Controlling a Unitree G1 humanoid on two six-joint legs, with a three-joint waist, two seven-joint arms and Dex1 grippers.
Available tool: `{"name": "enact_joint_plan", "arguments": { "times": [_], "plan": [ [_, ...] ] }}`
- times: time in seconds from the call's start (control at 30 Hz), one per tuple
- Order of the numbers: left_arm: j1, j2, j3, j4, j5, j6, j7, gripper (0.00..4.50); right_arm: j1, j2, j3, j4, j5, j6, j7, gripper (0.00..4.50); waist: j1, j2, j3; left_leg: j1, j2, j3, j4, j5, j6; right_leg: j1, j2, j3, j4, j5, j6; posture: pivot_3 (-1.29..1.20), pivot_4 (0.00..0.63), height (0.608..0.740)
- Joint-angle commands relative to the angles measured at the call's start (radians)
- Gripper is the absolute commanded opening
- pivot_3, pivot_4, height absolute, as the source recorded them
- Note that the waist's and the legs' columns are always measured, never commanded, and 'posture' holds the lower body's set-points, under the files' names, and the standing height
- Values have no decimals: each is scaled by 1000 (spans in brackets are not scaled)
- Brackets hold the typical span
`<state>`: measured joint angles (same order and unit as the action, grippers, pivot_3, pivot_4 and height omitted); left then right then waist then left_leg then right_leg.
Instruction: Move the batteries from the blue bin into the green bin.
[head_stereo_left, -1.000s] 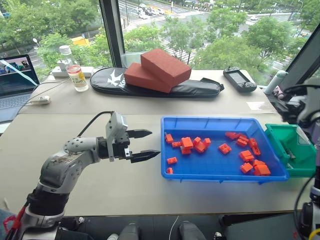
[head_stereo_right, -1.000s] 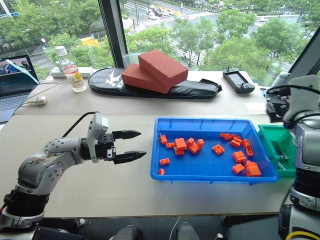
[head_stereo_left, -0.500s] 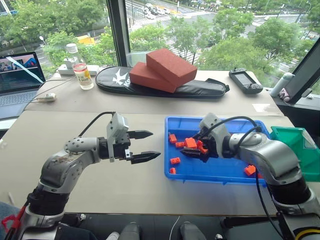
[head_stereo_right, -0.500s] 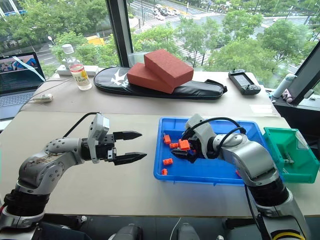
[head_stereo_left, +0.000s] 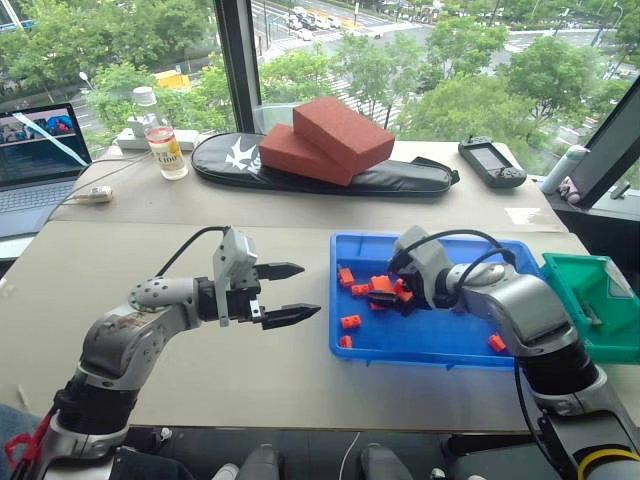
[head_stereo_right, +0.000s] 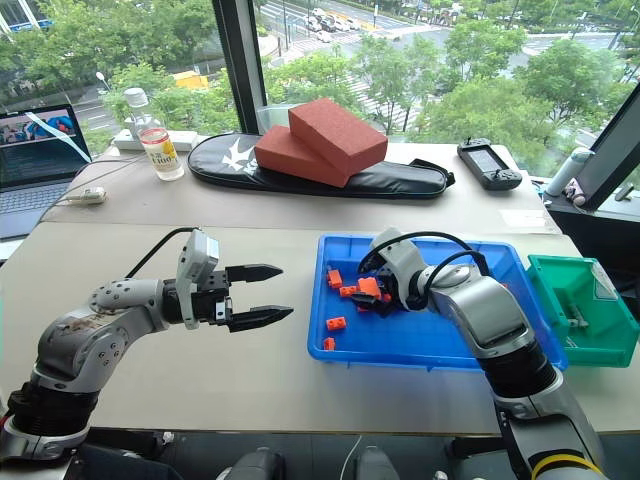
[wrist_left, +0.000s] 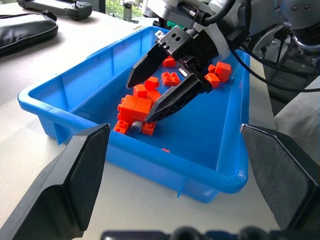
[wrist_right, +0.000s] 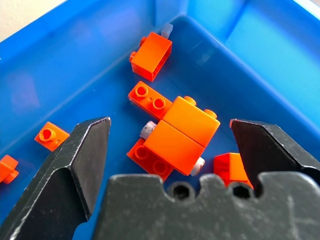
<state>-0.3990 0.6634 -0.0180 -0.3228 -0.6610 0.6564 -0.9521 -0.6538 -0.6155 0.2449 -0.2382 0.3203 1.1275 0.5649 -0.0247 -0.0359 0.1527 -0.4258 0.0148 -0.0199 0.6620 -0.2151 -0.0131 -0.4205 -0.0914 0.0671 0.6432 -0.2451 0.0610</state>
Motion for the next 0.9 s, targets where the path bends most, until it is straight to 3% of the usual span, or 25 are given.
{"name": "enact_joint_plan", "arguments": {
  "times": [0.03, 0.33, 0.63, 0.9],
  "plan": [
    [0, 3, 23, -39, -9, -8, 4, 4500, 4, 0, -2, 23, -30, -40, -7, 4475, 0, 0, 0, 0, 0, 0, 0, 0, 0, 0, 0, 0, 0, 0, 0, 0, 150, 740],
    [2, 4, 26, -42, -10, -6, 8, 4500, 15, 22, -4, 63, -52, -70, 1, 4475, -1, 0, 0, 0, 0, 0, 0, 0, 0, 0, 0, 0, 0, 0, 0, 0, 150, 740],
    [0, 5, 26, -40, -12, -4, 9, 4500, 16, 32, -6, 61, -58, -75, 6, 1469, -1, 0, 0, 0, 0, 0, 0, 0, 0, 0, 0, 0, 0, 0, 0, 0, 150, 740],
    [0, 8, 26, -40, -15, -4, 9, 4500, 2, 21, -74, 12, -40, -44, 6, 1458, -1, 0, 0, 0, 0, 0, 0, 0, 0, 0, 0, 0, 0, 0, 0, 0, 150, 740]
  ]
}}
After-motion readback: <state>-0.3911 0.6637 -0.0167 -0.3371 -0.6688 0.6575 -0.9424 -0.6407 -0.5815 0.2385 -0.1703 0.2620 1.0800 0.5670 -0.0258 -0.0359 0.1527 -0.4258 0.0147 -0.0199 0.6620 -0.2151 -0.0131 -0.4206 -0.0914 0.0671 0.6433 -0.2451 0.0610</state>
